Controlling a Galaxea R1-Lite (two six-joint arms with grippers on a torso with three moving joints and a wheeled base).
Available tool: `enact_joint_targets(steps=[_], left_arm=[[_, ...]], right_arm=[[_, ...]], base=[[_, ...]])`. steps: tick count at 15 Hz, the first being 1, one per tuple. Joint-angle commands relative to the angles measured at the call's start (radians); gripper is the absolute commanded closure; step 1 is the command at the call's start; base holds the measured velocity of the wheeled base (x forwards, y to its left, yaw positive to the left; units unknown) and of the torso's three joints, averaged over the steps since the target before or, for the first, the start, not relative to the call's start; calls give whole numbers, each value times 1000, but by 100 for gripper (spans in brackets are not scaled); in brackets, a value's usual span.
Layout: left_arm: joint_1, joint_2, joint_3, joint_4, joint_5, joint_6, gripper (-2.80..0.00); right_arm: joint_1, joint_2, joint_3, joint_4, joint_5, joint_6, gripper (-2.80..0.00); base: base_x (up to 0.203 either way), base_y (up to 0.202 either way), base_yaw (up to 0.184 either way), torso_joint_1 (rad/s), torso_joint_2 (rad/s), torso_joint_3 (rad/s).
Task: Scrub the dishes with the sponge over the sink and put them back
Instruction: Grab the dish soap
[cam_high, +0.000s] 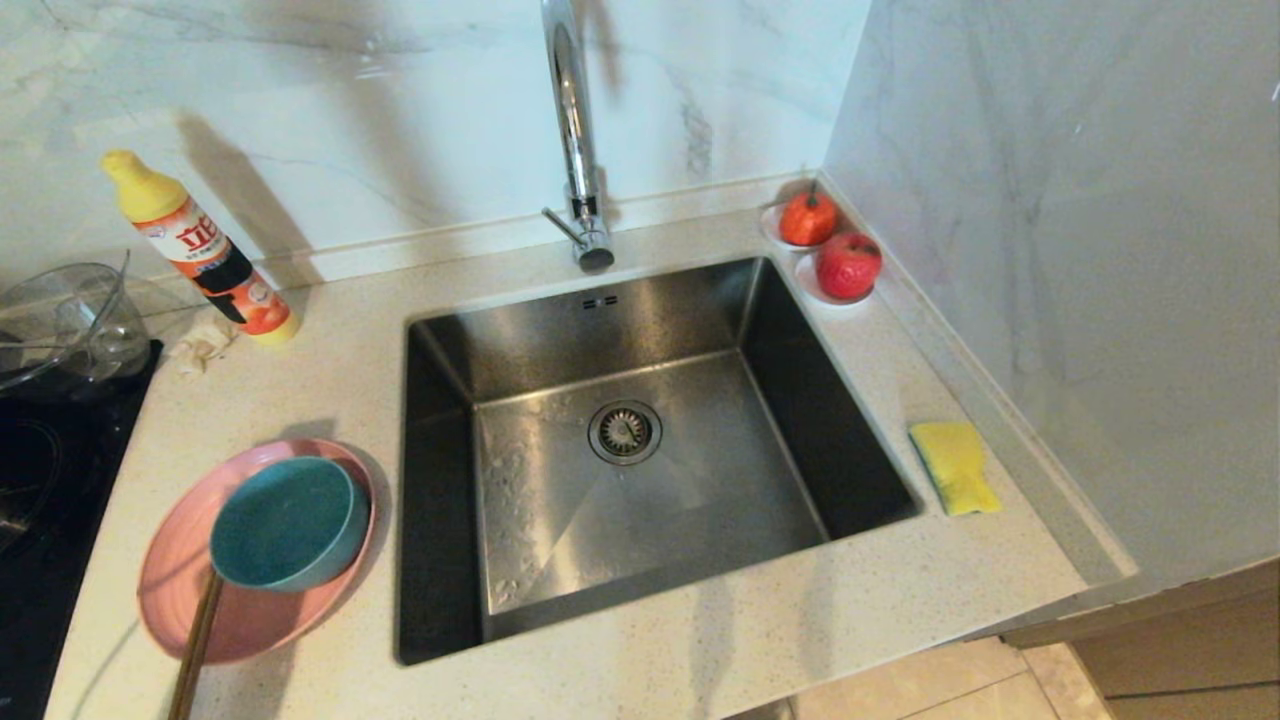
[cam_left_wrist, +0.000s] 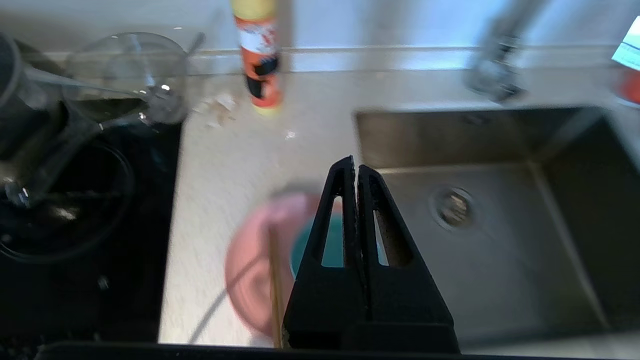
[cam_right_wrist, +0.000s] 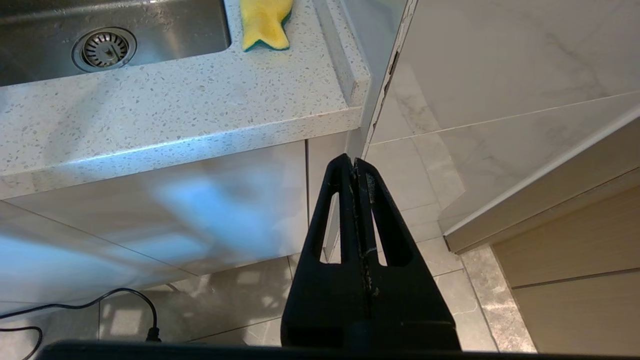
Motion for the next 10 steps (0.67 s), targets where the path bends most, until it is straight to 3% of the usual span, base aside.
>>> enact_joint_targets(steps=[1, 6, 10], left_arm=[[-9, 283, -106, -35, 72, -8, 0], [-16, 617, -133, -328, 224, -24, 0], [28, 752, -119, -447, 213, -32, 0]], right_arm=[[0, 0, 0, 0, 0, 0, 0], [0, 0, 0, -1, 0, 0, 0], [0, 0, 0, 0, 0, 0, 0]], base=[[0, 0, 0, 0, 0, 0], [0, 0, 0, 0, 0, 0], [0, 0, 0, 0, 0, 0]])
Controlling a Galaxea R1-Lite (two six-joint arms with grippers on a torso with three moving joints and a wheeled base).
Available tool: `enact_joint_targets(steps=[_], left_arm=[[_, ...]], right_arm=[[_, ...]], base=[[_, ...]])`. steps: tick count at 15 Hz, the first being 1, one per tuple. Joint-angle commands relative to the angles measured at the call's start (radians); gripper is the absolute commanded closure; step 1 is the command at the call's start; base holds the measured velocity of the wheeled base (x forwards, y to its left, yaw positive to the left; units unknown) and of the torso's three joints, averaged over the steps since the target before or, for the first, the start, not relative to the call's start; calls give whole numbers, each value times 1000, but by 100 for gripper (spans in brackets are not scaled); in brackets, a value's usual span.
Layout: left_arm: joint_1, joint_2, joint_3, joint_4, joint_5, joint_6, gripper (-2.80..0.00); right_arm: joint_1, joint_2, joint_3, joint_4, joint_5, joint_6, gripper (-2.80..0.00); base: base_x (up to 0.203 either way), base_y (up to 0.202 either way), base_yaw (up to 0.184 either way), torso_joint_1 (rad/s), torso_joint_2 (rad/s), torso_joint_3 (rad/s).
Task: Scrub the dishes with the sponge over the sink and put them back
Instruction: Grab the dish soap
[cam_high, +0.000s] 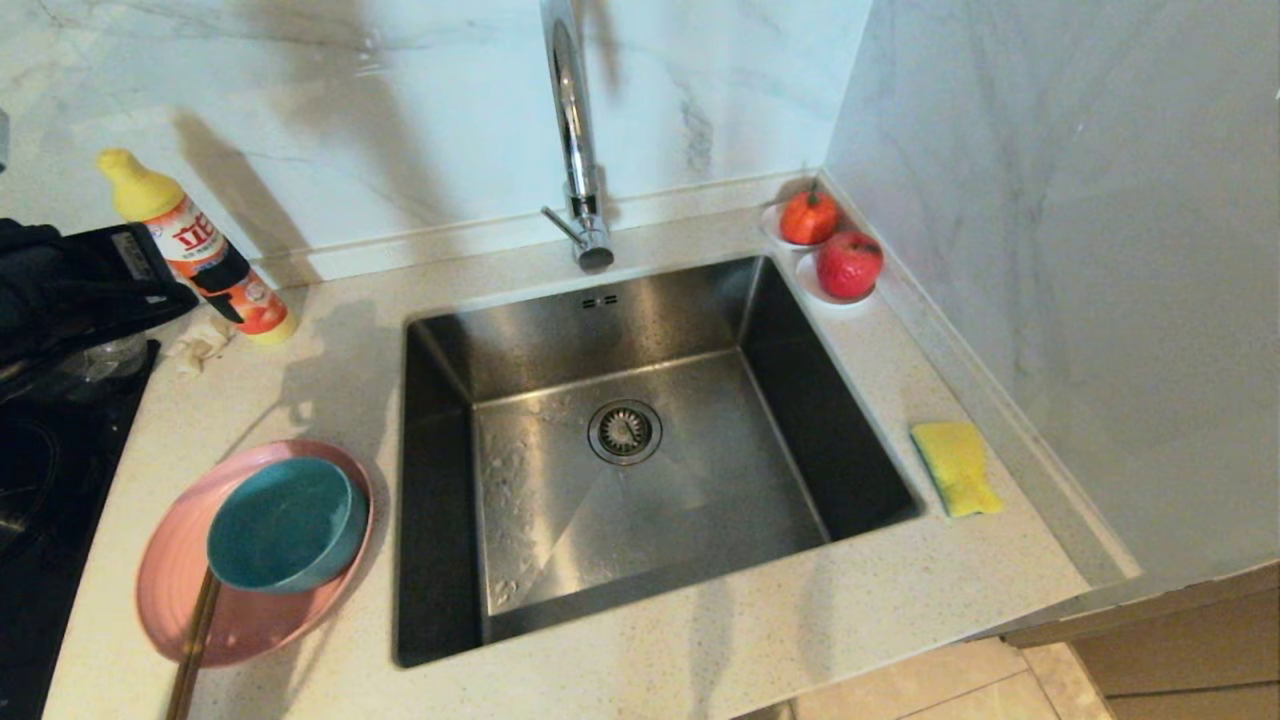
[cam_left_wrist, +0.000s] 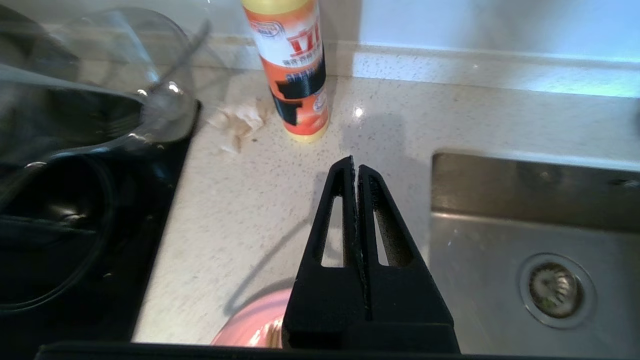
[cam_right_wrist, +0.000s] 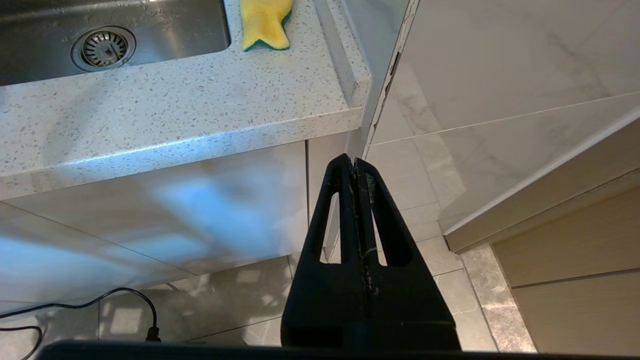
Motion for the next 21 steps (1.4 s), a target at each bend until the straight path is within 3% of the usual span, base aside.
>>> enact_joint_targets(steps=[1, 5, 7, 10, 16, 17, 21], left_arm=[[13, 120, 7, -66, 1, 0, 0], [18, 252, 17, -203, 11, -5, 0], [31, 317, 8, -250, 12, -57, 0], [58, 377, 5, -261, 8, -117, 0], [118, 434, -27, -309, 4, -122, 0], [119, 446, -30, -310, 4, -125, -280], [117, 462, -13, -368, 2, -125, -280]], right_arm=[[0, 0, 0, -1, 0, 0, 0], [0, 0, 0, -1, 0, 0, 0], [0, 0, 0, -1, 0, 0, 0], [0, 0, 0, -1, 0, 0, 0], [0, 0, 0, -1, 0, 0, 0], [0, 0, 0, 0, 0, 0, 0], [0, 0, 0, -1, 0, 0, 0]], base=[[0, 0, 0, 0, 0, 0], [0, 0, 0, 0, 0, 0], [0, 0, 0, 0, 0, 0], [0, 0, 0, 0, 0, 0], [0, 0, 0, 0, 0, 0], [0, 0, 0, 0, 0, 0], [0, 0, 0, 0, 0, 0]])
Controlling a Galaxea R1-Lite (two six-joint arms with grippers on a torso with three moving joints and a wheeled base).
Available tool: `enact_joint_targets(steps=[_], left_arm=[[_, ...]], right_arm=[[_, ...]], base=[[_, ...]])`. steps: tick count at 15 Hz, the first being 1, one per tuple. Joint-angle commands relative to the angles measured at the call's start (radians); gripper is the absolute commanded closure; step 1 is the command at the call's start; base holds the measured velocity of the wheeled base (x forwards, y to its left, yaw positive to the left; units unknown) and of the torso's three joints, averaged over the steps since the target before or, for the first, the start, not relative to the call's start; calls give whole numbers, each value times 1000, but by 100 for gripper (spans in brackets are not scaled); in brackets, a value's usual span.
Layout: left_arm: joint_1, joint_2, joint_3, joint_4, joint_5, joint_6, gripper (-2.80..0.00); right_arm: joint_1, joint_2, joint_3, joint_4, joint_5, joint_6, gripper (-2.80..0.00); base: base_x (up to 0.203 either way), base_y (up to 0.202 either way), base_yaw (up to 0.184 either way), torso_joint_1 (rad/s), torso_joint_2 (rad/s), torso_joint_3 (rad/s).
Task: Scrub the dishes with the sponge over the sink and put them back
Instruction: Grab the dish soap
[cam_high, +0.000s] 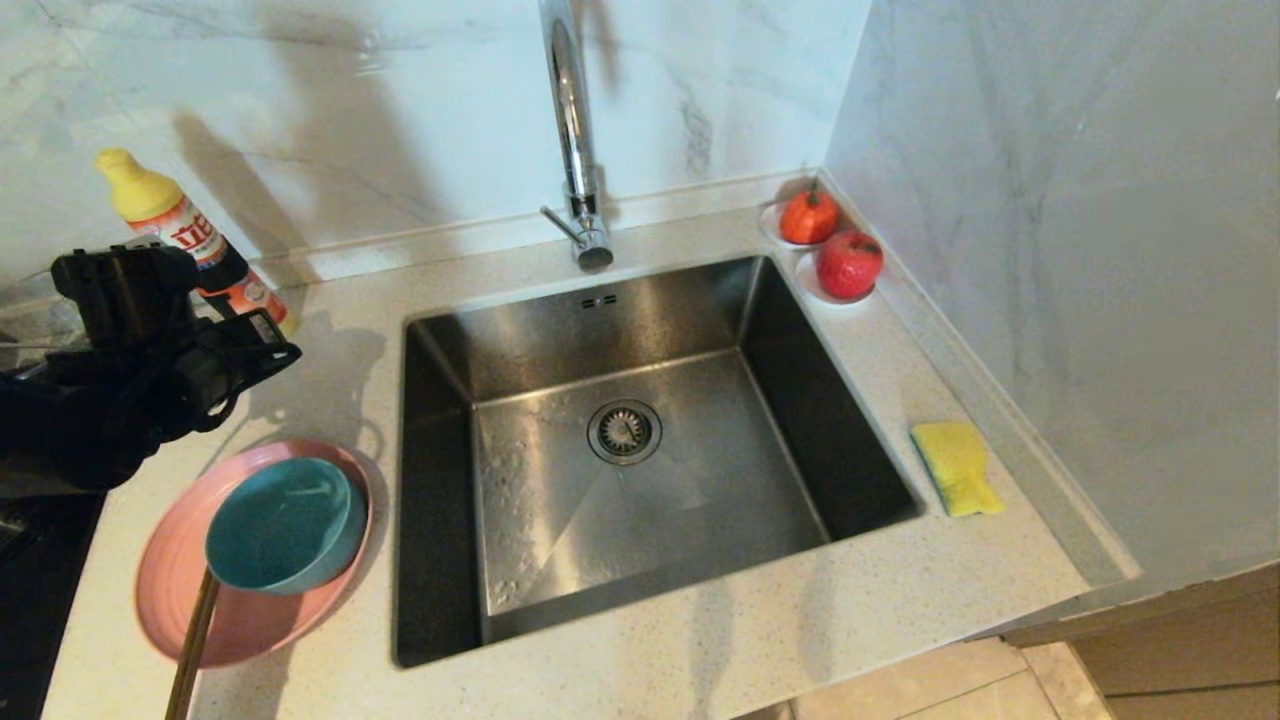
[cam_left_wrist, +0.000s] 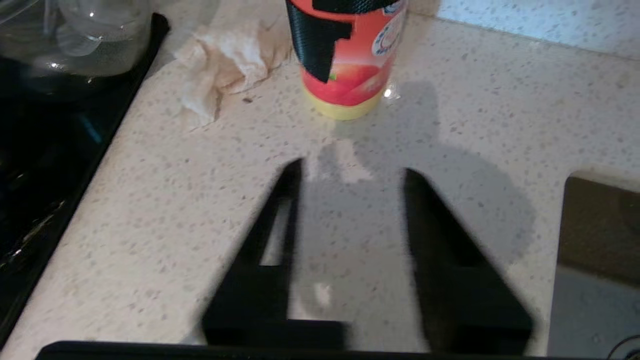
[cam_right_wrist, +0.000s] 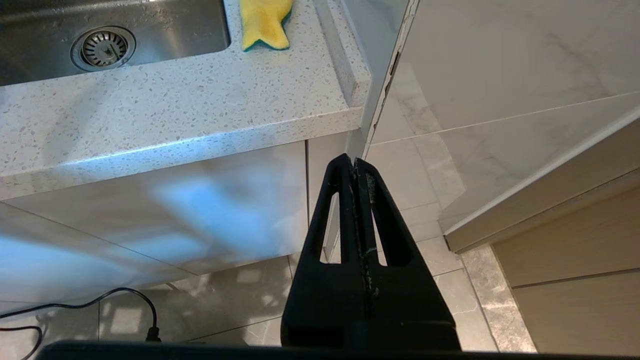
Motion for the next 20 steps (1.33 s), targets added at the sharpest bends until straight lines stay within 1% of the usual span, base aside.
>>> enact_joint_targets(steps=[1, 3, 6, 8, 12, 15, 18, 20], left_arm=[[1, 6, 10, -45, 3, 6, -280], [2, 24, -3, -133, 9, 23, -280], [7, 58, -9, -197, 17, 38, -280], [11, 72, -22, -203, 14, 37, -280], [36, 141, -92, -216, 17, 36, -280], [42, 190, -105, -257, 41, 37, -280], [45, 230, -136, -320, 43, 40, -280], [50, 259, -175, -334, 44, 41, -280]], right_arm=[[0, 0, 0, 0, 0, 0, 0], [0, 0, 0, 1, 0, 0, 0], [0, 0, 0, 1, 0, 0, 0], [0, 0, 0, 1, 0, 0, 0], [0, 0, 0, 1, 0, 0, 0], [0, 0, 0, 1, 0, 0, 0], [0, 0, 0, -1, 0, 0, 0], [0, 0, 0, 1, 0, 0, 0]], base=[[0, 0, 0, 0, 0, 0], [0, 0, 0, 0, 0, 0], [0, 0, 0, 0, 0, 0], [0, 0, 0, 0, 0, 0], [0, 0, 0, 0, 0, 0], [0, 0, 0, 0, 0, 0], [0, 0, 0, 0, 0, 0], [0, 0, 0, 0, 0, 0]])
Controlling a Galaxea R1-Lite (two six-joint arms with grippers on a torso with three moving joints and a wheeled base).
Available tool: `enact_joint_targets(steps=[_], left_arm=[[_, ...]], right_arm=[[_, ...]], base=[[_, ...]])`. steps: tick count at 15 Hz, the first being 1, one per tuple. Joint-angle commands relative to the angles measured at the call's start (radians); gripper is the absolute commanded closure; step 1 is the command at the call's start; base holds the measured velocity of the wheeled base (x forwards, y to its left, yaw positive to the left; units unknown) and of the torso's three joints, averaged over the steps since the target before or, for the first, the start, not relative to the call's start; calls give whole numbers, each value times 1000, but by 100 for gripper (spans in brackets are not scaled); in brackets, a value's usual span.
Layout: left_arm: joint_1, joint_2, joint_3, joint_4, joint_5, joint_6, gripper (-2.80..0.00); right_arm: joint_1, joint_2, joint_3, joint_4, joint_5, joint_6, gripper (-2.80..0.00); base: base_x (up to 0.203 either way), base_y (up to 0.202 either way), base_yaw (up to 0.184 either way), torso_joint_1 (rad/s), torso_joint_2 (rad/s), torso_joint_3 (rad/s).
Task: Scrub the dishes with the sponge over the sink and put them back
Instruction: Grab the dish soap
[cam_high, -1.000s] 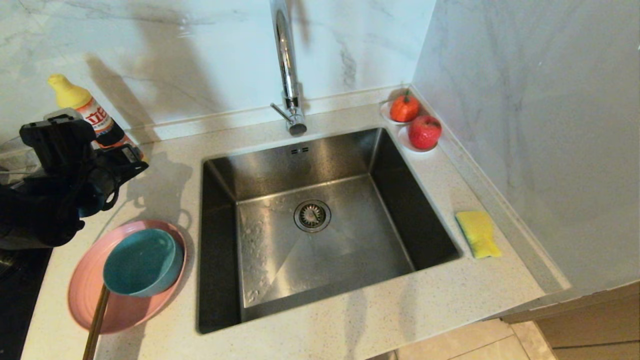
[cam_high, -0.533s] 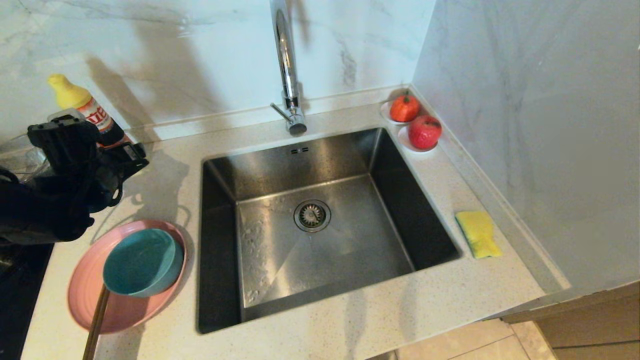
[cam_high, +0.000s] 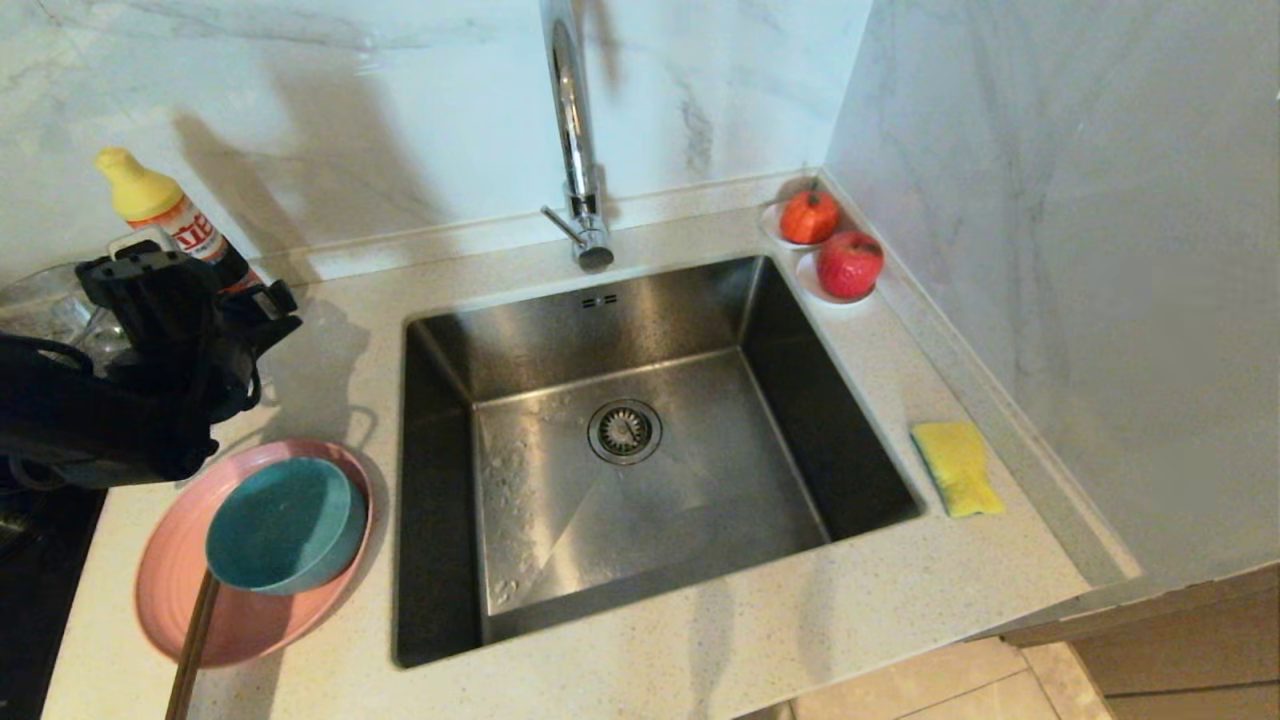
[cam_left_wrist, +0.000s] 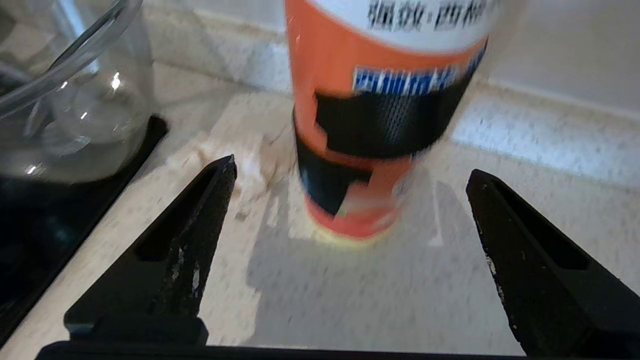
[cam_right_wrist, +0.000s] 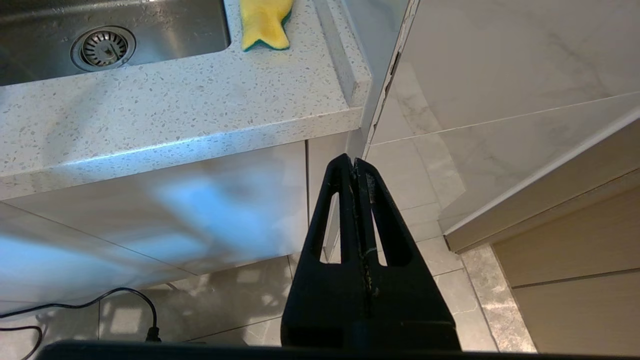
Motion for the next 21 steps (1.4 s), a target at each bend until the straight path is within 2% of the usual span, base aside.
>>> enact_joint_targets(steps=[1, 11, 17, 21], left_arm=[[7, 49, -48, -8, 3, 0, -280], [21, 196, -272, 4, -12, 12, -280], [21, 245, -360, -2, -27, 54, -280], [17, 264, -368, -10, -34, 59, -280]], right_arm=[[0, 0, 0, -1, 0, 0, 0], [0, 0, 0, 0, 0, 0, 0], [0, 0, 0, 0, 0, 0, 0], [0, 0, 0, -1, 0, 0, 0]], base=[[0, 0, 0, 0, 0, 0], [0, 0, 0, 0, 0, 0], [0, 0, 0, 0, 0, 0], [0, 0, 0, 0, 0, 0]])
